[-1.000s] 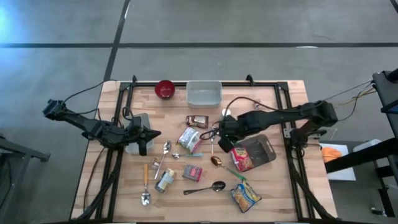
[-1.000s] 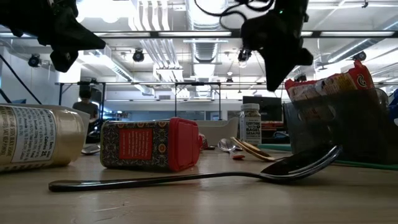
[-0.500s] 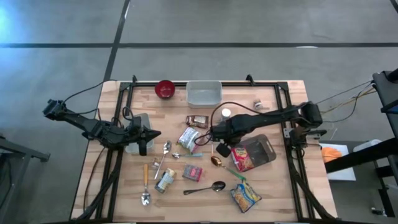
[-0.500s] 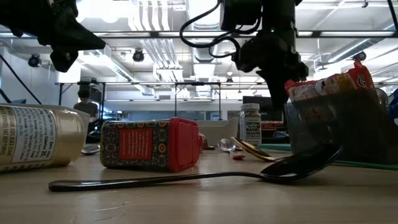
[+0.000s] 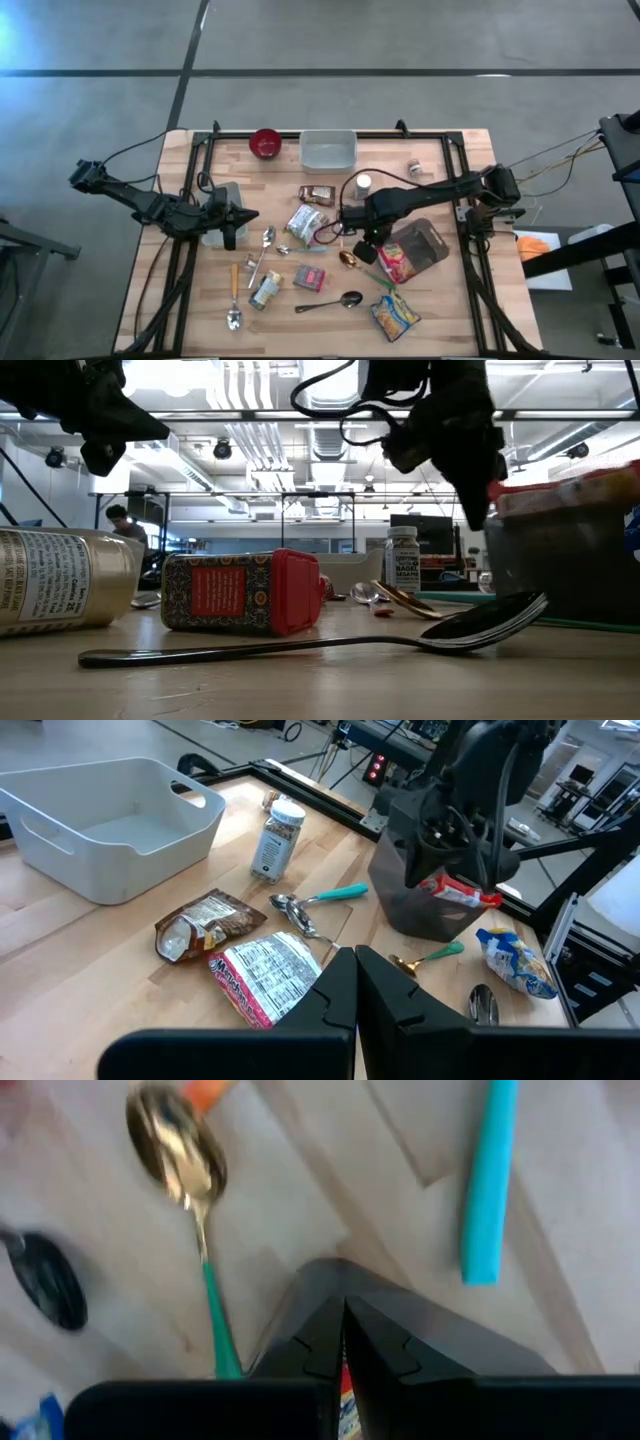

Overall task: Pick & Place Food Item
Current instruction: Adjust the black bin

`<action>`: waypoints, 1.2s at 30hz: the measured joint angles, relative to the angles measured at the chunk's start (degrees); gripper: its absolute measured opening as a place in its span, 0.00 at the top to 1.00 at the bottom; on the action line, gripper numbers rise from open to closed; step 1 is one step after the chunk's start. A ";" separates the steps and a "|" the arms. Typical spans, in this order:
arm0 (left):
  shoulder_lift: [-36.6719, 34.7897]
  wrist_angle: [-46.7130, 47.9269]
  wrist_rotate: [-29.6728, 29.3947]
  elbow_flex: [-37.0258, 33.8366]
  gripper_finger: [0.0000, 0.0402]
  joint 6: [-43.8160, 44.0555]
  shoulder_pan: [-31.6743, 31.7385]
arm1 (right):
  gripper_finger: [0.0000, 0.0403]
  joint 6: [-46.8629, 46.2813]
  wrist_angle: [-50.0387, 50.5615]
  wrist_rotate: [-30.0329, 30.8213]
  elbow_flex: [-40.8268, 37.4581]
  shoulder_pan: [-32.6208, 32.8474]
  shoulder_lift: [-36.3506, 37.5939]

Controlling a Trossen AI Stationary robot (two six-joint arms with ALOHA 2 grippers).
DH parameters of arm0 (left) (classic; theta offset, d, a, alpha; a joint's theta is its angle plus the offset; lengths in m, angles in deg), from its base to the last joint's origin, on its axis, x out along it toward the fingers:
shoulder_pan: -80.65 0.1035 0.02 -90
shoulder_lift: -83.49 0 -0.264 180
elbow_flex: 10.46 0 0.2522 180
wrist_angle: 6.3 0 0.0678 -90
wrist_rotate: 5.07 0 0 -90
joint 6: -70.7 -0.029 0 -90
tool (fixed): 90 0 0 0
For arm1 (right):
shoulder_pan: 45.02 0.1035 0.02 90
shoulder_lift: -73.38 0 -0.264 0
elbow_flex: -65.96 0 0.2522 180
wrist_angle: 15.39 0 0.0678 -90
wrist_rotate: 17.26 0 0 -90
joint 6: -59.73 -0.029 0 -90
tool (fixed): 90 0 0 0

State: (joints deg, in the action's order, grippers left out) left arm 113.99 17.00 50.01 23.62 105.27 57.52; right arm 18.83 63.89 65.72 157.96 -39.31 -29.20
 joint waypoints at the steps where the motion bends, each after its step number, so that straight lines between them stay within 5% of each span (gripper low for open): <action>1: 0.01 0.02 0.00 0.00 1.00 0.00 0.02 | 0.97 0.56 0.49 -0.51 0.00 0.30 0.00; 19: 0.00 0.24 0.00 0.00 1.00 0.02 0.02 | 0.97 -1.42 7.22 -6.76 0.00 9.23 0.80; 28: 0.01 0.22 0.00 0.01 1.00 0.07 0.01 | 0.97 -2.16 6.35 2.21 2.60 9.55 2.69; 36: 0.01 0.19 0.00 0.00 1.00 0.20 0.00 | 0.97 -1.95 4.11 2.61 3.15 7.70 1.79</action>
State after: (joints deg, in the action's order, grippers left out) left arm 114.00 17.20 50.01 23.62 105.47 57.52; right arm 16.88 67.99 68.32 161.10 -31.60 -27.41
